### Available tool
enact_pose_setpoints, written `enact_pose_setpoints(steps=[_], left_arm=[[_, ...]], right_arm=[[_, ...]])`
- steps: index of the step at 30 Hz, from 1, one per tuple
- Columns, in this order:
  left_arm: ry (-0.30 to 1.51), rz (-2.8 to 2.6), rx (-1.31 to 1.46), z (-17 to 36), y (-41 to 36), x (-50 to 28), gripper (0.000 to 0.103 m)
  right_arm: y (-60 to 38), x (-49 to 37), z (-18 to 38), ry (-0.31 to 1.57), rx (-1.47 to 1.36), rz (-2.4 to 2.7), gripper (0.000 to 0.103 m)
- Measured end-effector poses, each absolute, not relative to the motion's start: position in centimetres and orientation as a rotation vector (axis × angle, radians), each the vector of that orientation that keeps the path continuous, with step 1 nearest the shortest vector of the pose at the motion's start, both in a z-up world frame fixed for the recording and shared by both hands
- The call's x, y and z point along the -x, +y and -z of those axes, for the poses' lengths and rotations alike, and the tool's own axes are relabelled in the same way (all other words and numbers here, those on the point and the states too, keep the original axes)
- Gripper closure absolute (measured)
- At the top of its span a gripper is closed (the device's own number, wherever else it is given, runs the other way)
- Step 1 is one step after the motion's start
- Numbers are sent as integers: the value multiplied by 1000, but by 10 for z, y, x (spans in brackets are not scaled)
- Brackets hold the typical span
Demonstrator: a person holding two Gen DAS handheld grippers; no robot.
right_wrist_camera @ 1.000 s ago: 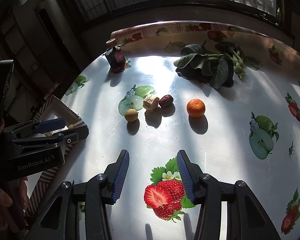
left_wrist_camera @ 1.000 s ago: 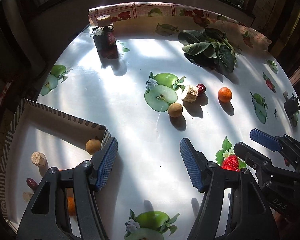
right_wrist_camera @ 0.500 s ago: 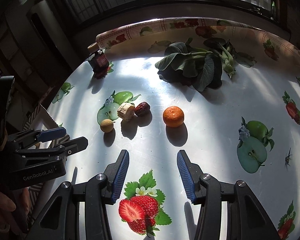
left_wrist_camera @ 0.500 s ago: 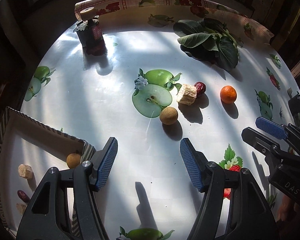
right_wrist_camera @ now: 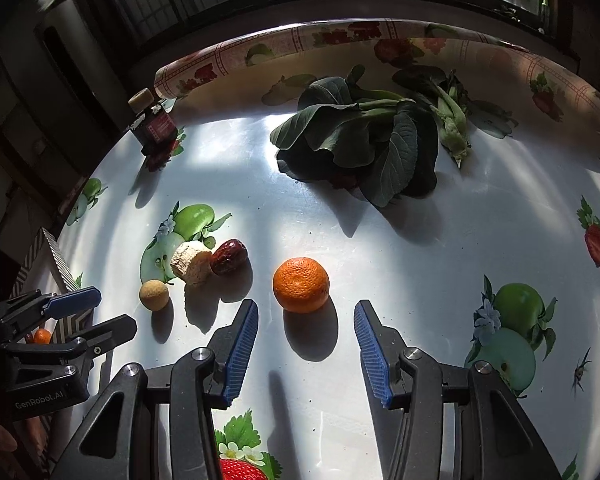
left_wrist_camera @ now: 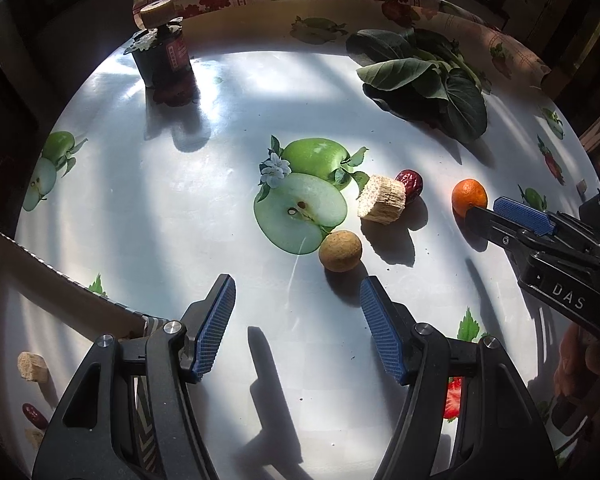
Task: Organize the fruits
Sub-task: 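Grasp another mandarin orange with the right tool while the left tool grasps a brown fuzzy fruit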
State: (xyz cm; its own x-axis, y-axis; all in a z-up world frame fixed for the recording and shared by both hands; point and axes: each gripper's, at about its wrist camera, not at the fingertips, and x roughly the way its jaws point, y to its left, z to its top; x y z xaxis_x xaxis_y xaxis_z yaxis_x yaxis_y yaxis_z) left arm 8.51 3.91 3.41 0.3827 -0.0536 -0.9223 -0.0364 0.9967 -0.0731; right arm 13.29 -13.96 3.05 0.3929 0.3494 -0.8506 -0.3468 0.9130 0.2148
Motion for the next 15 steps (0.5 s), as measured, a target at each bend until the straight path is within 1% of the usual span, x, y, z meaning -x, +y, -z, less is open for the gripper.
enact_pose_setpoints(steps=[9, 11, 12, 13, 14, 15], left_arm=[[1173, 85, 64, -26, 27, -103, 38], [1177, 94, 72, -24, 26, -106, 39], [1175, 98, 74, -23, 26, -106, 47], [1178, 104, 76, -21, 26, -106, 53], [1173, 103, 69, -21, 25, -105, 60], [1163, 104, 62, -21, 25, -104, 66]], right_arm=[[-138, -147, -26, 1057, 5, -446, 55], [-135, -149, -24, 1062, 6, -461, 62], [-133, -149, -23, 1064, 15, -465, 64], [-130, -149, -22, 1064, 27, -469, 70], [-128, -149, -21, 1063, 38, -471, 73], [-126, -148, -21, 1052, 48, -465, 73]])
